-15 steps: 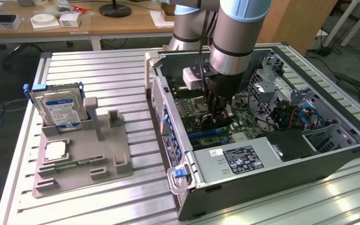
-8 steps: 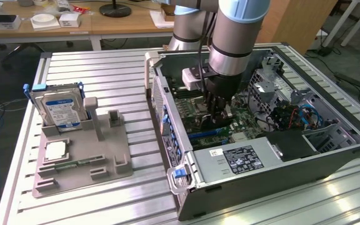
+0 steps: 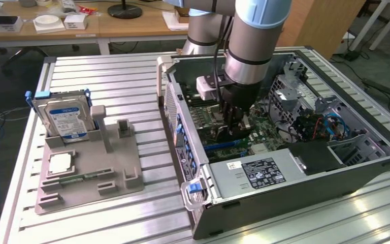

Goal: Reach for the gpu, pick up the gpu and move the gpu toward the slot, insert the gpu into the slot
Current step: 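Insert the gpu into the slot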

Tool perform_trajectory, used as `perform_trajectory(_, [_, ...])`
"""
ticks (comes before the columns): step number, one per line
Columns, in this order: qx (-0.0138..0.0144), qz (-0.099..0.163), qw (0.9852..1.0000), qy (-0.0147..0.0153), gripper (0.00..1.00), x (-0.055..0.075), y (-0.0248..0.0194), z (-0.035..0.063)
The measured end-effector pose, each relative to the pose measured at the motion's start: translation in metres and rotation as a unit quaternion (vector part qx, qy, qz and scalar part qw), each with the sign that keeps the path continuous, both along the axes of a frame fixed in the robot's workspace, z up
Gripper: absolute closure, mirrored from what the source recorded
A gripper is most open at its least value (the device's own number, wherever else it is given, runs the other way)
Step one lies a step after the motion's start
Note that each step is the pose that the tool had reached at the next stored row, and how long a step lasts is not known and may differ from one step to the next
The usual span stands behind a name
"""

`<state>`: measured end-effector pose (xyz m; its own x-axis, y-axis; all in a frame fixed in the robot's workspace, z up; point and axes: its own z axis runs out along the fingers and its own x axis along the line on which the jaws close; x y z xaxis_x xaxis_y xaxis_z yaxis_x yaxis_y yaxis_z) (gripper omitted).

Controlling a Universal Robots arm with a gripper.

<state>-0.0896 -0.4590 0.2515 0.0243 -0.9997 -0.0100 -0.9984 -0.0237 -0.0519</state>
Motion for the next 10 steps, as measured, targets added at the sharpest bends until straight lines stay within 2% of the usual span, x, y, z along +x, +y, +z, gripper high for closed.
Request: perform_trajectory(10, [0.0,0.0,1.0,-0.0001,0.73,-0.0001,0.0,-0.0038])
